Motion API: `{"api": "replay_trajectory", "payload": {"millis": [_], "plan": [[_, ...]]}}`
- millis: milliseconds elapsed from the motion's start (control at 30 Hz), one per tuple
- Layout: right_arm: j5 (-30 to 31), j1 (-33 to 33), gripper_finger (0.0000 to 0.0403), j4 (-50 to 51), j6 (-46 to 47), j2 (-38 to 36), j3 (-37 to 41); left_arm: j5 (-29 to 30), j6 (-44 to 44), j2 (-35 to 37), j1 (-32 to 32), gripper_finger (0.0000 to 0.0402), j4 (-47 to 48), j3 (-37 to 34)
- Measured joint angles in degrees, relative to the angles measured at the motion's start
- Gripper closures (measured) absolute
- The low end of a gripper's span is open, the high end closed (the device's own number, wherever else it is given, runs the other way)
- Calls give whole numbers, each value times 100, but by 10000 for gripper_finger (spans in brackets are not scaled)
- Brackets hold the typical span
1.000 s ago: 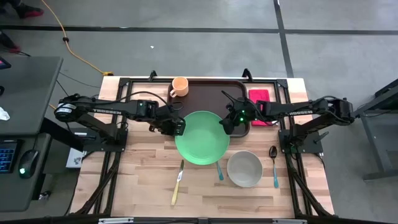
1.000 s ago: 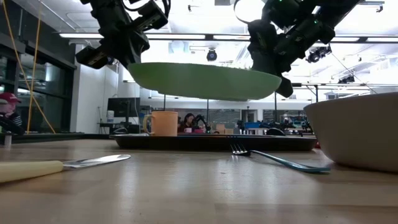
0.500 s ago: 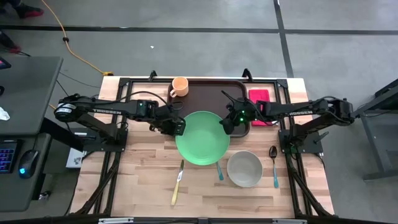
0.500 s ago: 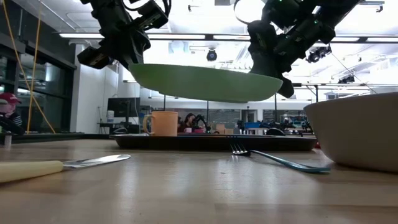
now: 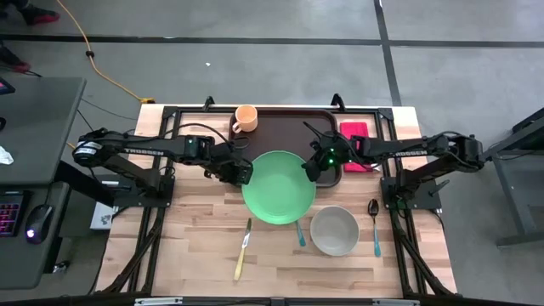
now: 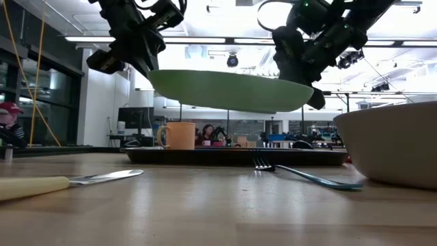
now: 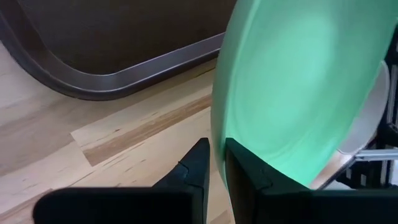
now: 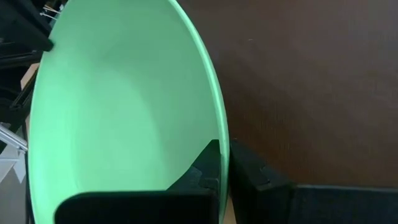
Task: Set up tray
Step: Put the green plate on the brown serving tray to the bottom right of the yellow mug
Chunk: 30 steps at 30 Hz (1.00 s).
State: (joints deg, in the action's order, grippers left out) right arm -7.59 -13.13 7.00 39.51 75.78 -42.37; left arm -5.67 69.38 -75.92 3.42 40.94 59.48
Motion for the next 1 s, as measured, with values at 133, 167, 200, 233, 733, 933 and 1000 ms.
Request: {"api": "replay_trajectory", "payload": {"millis": [133, 167, 200, 233, 733, 933, 1000], "plan": [[39, -9, 402, 75, -57, -1, 0, -20, 3, 42, 0, 325, -40, -4], [35, -27, 402, 123, -70, -1, 0, -20, 2, 55, 0, 325, -24, -4], [11, -47, 402, 151, -117, -1, 0, -20, 3, 70, 0, 325, 18, -6], [-17, -73, 401, 154, -122, -1, 0, -17, 5, 82, 0, 325, 47, -15], [-292, -645, 402, 147, -314, -19, 0, 74, 138, 251, 0, 325, 1083, -11], [-357, -1023, 402, 145, -444, -19, 0, 303, 139, 249, 0, 325, 1695, -11], [-396, -1163, 402, 145, -498, -19, 0, 369, 140, 249, 0, 325, 1852, -11]]}}
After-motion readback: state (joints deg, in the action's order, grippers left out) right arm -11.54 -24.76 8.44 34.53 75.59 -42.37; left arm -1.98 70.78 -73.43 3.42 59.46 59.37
